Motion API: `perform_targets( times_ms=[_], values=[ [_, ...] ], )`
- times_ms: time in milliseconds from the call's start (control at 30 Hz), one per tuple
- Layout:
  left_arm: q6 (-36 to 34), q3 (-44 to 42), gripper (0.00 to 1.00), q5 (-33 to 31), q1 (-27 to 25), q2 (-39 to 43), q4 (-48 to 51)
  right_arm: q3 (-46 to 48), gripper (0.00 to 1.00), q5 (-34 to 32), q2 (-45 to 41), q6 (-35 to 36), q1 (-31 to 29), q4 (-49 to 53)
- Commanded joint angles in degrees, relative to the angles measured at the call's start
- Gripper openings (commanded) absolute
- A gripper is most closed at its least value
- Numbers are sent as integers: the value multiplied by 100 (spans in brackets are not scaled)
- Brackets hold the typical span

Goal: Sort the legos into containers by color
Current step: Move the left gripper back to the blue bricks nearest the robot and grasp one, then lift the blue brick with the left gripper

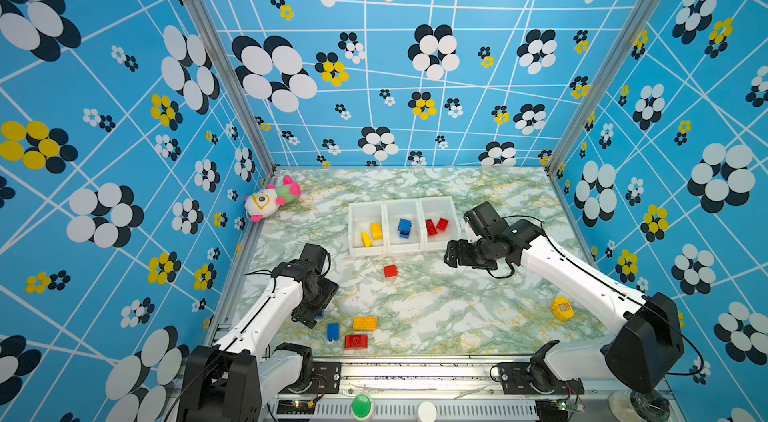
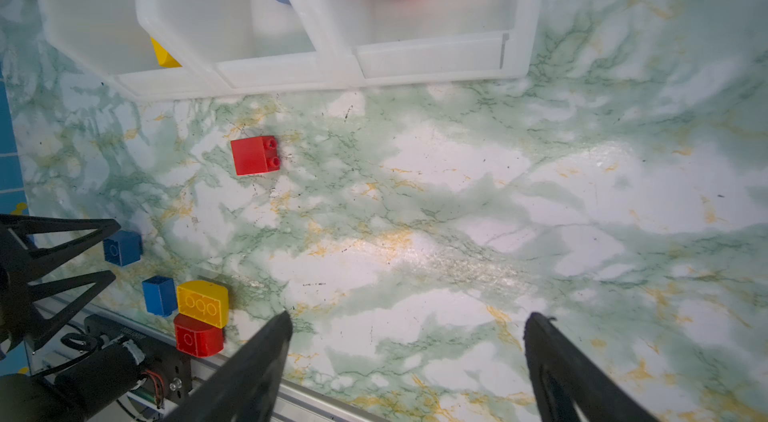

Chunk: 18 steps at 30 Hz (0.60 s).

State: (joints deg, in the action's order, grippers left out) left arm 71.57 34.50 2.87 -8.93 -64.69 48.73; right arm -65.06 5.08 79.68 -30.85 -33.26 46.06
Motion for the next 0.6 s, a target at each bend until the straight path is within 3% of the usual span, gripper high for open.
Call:
perform_targets(
  times_ms=[0,567],
  values=[
    [233,-172,82,57,67,-75,-211,3,90,11,30,75,-41,153],
    [224,-473,66,-291,300,-123,-410,-86,90,20,118,148,-41,228]
  ],
)
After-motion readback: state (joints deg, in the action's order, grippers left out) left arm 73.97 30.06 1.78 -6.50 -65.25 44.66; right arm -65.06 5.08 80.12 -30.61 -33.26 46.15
